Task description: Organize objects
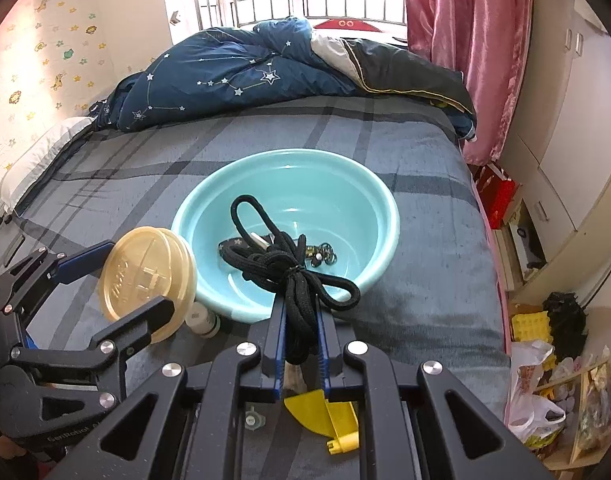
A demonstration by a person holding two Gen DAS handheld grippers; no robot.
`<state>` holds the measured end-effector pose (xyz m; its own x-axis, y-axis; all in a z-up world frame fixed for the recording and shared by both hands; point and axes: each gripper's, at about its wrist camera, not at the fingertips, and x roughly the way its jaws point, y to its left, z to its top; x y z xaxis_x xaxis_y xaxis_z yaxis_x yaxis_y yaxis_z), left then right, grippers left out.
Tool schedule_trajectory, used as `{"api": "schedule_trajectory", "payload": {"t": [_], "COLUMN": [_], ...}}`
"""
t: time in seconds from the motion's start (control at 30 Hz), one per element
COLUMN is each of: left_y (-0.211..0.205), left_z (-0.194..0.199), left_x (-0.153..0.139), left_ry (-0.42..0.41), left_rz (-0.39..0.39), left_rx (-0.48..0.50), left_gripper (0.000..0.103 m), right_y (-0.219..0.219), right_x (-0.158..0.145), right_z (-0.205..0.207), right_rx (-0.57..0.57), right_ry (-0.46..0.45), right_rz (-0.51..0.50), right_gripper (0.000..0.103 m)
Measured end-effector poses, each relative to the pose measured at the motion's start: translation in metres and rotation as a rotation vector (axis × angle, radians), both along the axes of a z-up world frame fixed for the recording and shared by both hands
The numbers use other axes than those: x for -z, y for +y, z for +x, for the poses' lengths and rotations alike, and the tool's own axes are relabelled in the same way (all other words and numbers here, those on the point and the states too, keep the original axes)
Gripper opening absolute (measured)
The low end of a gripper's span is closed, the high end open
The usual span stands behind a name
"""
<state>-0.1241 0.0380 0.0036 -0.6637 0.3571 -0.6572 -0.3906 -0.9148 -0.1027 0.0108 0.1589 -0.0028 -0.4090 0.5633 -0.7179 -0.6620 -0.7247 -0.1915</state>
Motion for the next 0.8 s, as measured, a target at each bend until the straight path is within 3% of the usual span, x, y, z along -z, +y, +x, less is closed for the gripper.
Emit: {"api": "schedule_trajectory", "payload": {"t": [0.8], "left_y": [0.012], "left_z": [-0.071], "left_x": [0.020], "left_ry": [-0.041], "left_rz": [-0.007], "left_rx": [0.036], "left_gripper": [0.078], "right_y": [0.056], "right_x": [0.011], "right_z": [-0.047], "right_rx": [0.001], "right_ry": [-0.018], "right_rz": [-0.032], "right_gripper": [0.013]}}
